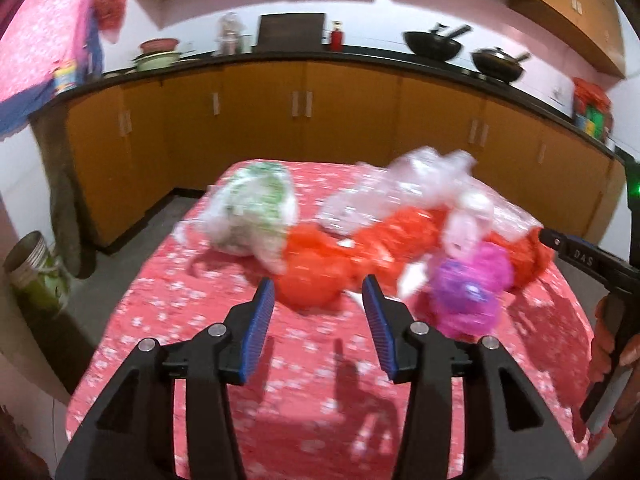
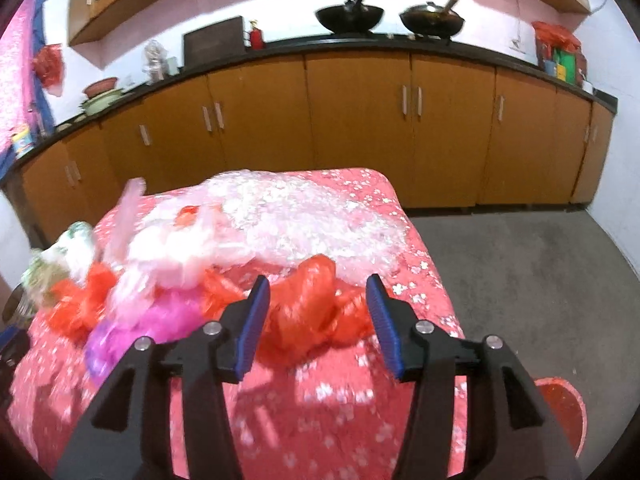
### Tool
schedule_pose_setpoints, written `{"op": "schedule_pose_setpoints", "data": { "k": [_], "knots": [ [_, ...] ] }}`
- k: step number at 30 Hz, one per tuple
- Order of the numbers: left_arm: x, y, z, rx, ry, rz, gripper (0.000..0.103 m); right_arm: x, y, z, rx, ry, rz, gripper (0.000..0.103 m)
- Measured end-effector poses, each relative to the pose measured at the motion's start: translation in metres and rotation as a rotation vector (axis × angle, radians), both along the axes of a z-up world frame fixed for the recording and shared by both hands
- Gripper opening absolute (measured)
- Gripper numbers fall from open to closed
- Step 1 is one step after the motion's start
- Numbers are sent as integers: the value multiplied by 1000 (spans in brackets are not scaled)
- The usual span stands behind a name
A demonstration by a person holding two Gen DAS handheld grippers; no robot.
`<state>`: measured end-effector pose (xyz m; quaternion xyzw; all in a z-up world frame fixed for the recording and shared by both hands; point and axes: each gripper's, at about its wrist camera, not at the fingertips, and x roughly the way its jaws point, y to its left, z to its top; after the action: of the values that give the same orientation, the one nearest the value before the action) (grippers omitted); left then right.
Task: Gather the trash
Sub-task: 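Move both tools back toward the table of bags, then grasp the green-printed white bag with the left gripper while the right gripper grasps a red bag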
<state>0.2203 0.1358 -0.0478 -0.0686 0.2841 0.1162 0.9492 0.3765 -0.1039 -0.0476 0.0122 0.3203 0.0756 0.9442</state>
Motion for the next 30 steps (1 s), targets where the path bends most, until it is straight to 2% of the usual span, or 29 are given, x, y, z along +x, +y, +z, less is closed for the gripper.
{"op": "schedule_pose_setpoints", "data": {
  "k": [2, 4, 6, 10, 15, 21, 24, 25, 28, 30],
  "knots": [
    [2, 13, -1, -18, -2, 15, 49, 10, 1, -5, 14, 38, -11, 49],
    [7, 20, -1, -28, -5, 22, 50, 12, -2, -14, 25, 78, 5, 30],
    [12, 21, -2, -25, -7, 21, 50, 7, 2, -21, 14, 84, 26, 25],
    [15, 29, -4, -19, -17, 36, 50, 2, 0, -20, 3, 66, 31, 22],
    [24, 50, 1, -68, -23, 83, 51, 0, 4, -19, -9, 65, 32, 21],
    [47, 49, 7, -6, -21, 94, 51, 0, 6, -19, -15, 66, 30, 21],
    [60, 53, 1, -1, 21, 114, 50, -1, 6, -20, -15, 68, 30, 21],
    [63, 55, -2, -13, 36, 118, 49, 0, 6, -20, -15, 68, 30, 21],
    [67, 63, -10, -50, 70, 136, 36, -1, 6, -20, -11, 68, 29, 21],
    [67, 67, -13, -80, 75, 142, 22, 0, 5, -21, -4, 69, 29, 21]
  ]
}}
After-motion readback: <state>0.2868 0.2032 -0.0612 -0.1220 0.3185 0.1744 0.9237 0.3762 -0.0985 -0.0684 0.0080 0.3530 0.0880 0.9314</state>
